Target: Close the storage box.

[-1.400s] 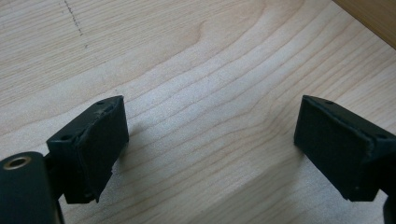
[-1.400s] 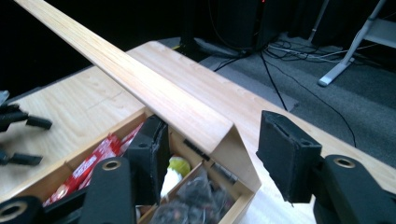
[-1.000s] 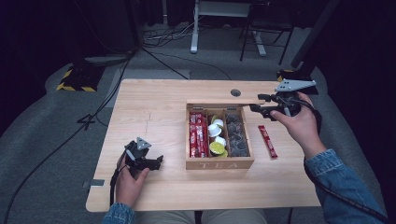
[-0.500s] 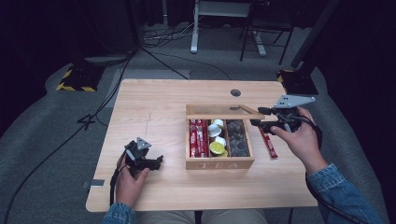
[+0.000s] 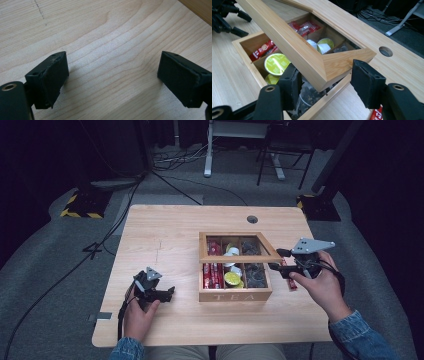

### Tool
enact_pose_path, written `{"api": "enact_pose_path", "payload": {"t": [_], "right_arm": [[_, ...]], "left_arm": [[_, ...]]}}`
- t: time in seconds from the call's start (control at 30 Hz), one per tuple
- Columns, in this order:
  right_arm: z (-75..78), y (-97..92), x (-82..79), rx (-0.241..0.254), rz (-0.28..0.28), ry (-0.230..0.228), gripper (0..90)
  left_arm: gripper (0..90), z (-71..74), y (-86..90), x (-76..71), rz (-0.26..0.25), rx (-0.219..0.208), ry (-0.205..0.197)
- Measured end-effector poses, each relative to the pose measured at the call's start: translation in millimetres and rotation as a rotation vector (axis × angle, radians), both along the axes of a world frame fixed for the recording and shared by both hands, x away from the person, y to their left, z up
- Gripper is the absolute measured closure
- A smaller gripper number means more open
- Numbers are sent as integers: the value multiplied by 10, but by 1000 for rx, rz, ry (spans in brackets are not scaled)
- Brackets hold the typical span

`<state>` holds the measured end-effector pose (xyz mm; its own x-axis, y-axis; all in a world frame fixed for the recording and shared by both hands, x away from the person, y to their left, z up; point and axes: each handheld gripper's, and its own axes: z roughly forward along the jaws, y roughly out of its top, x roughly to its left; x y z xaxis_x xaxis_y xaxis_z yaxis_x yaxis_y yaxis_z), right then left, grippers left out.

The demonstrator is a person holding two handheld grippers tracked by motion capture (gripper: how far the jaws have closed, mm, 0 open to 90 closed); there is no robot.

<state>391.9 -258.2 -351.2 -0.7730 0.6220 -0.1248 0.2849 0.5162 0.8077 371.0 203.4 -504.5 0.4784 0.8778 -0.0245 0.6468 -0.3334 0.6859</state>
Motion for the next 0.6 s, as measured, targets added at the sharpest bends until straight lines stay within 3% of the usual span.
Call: {"api": "enact_pose_path", "payload": {"t": [0.6], "right_arm": [[-270,10,-199,-54,10,-4,404]], "left_arm": [[103,0,0,0,0,0,0]]}}
